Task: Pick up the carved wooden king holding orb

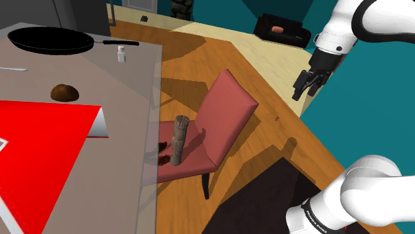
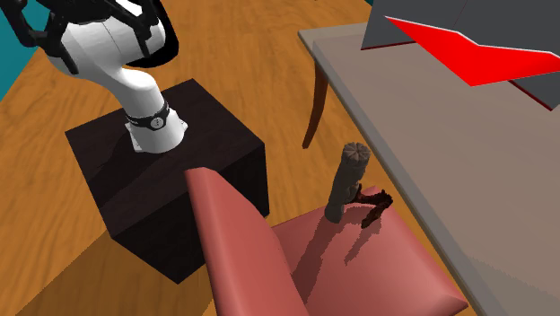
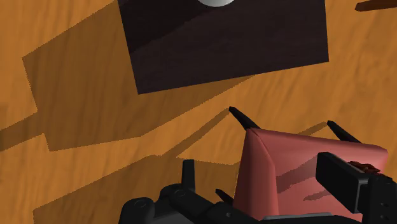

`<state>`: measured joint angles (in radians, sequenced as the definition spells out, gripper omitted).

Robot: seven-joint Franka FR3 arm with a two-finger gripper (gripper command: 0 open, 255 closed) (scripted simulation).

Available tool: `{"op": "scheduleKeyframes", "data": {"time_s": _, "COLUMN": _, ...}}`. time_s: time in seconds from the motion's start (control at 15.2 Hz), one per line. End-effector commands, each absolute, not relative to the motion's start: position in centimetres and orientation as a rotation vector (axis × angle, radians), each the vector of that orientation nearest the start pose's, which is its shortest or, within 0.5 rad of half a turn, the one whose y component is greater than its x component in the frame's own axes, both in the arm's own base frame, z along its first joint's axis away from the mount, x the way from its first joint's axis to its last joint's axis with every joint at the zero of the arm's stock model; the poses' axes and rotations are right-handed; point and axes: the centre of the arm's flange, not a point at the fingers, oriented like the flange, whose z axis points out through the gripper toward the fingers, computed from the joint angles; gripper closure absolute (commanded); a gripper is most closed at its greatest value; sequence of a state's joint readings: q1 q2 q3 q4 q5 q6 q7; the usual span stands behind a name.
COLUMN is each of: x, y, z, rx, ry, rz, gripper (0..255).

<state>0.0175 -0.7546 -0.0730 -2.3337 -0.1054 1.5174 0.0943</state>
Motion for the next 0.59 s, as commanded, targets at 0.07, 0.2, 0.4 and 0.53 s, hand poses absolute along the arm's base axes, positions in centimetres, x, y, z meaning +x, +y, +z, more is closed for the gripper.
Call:
{"op": "scheduleKeyframes", "data": {"time_s": 0.07, "x": 31.6, "y": -2.6, "z": 58.0, "rx": -3.19, "ry": 0.211, "rz": 0.092, "gripper": 0}}
{"op": "scheduleKeyframes", "data": {"time_s": 0.2, "x": 32.9, "y": -0.8, "z": 56.8, "rx": -3.19, "ry": 0.216, "rz": 0.081, "gripper": 0}}
{"op": "scheduleKeyframes", "data": {"time_s": 0.4, "x": 35.0, "y": 1.9, "z": 55.0, "rx": -3.189, "ry": 0.223, "rz": 0.064, "gripper": 0}}
{"op": "scheduleKeyframes", "data": {"time_s": 0.53, "x": 36.4, "y": 3.7, "z": 53.8, "rx": -3.188, "ry": 0.228, "rz": 0.053, "gripper": 0}}
